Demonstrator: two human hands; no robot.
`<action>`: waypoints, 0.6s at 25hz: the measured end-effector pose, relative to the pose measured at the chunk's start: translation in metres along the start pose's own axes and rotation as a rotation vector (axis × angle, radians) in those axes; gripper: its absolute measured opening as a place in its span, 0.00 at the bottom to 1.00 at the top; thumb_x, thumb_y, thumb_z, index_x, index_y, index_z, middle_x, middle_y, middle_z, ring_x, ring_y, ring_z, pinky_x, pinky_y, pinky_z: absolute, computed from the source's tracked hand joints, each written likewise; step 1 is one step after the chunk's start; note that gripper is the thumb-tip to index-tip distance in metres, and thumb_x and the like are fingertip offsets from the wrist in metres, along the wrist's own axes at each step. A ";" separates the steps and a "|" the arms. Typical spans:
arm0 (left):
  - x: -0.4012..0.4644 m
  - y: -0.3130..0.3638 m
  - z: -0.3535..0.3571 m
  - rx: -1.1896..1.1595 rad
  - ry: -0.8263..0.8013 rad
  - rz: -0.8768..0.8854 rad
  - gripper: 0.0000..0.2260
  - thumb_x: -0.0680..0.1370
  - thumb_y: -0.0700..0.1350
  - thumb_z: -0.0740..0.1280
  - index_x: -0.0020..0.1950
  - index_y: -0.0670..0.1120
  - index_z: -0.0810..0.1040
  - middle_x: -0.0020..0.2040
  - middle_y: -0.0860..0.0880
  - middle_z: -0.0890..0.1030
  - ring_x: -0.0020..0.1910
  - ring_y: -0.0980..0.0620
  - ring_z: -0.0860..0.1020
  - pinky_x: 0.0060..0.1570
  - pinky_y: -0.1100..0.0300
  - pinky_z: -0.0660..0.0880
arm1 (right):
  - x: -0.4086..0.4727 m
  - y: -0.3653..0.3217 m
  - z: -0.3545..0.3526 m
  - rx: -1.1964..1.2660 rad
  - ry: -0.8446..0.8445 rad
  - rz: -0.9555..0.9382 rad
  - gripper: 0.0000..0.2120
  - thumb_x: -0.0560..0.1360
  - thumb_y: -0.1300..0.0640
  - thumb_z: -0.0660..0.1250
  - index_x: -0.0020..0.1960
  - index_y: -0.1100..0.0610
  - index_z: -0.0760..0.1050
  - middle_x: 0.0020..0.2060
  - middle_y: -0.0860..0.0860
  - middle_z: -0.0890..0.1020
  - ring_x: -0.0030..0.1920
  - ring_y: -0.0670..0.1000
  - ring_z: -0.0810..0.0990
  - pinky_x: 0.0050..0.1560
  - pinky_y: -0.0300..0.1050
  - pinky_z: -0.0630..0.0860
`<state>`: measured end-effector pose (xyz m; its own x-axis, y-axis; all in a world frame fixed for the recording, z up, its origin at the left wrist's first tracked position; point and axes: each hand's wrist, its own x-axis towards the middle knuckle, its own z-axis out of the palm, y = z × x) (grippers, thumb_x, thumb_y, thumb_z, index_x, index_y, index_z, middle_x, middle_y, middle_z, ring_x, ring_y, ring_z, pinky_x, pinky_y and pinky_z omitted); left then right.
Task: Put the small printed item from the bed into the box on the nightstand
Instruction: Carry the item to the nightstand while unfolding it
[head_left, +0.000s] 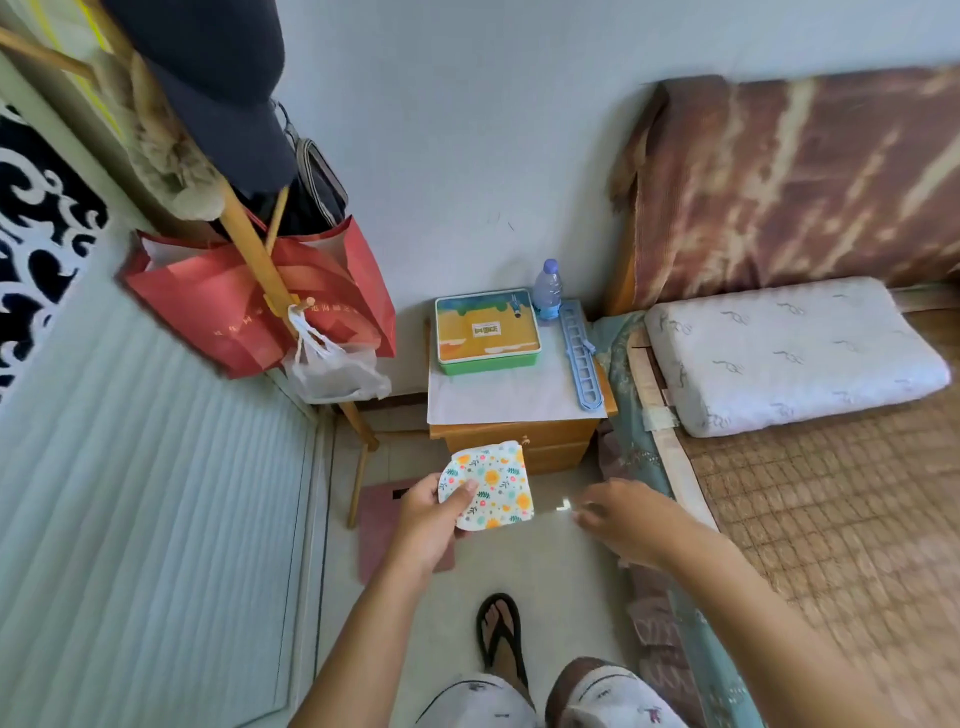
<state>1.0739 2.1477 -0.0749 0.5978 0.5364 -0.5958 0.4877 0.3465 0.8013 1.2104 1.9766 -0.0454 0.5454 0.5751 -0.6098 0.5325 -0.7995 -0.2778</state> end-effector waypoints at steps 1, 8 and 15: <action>0.017 0.013 0.002 -0.007 -0.006 0.002 0.01 0.76 0.45 0.67 0.45 0.51 0.77 0.48 0.49 0.84 0.47 0.52 0.82 0.51 0.50 0.79 | 0.014 -0.001 -0.014 -0.005 -0.001 0.008 0.17 0.78 0.47 0.55 0.56 0.56 0.75 0.55 0.54 0.79 0.55 0.54 0.77 0.55 0.51 0.76; 0.132 0.072 0.025 -0.056 0.016 -0.053 0.01 0.76 0.44 0.67 0.47 0.49 0.78 0.47 0.50 0.83 0.48 0.51 0.82 0.46 0.55 0.80 | 0.130 0.006 -0.092 0.003 -0.051 -0.007 0.15 0.78 0.49 0.56 0.60 0.53 0.74 0.58 0.54 0.78 0.58 0.55 0.76 0.56 0.50 0.73; 0.249 0.101 0.062 -0.074 0.097 -0.109 0.03 0.75 0.45 0.68 0.44 0.52 0.77 0.44 0.55 0.83 0.41 0.60 0.83 0.35 0.65 0.80 | 0.259 0.033 -0.147 -0.026 -0.053 -0.054 0.18 0.80 0.49 0.53 0.67 0.50 0.69 0.64 0.52 0.75 0.64 0.55 0.72 0.62 0.50 0.72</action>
<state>1.3112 2.2687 -0.1463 0.4779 0.5634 -0.6740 0.4960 0.4601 0.7364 1.4645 2.1247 -0.1030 0.4805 0.6069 -0.6331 0.5771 -0.7624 -0.2928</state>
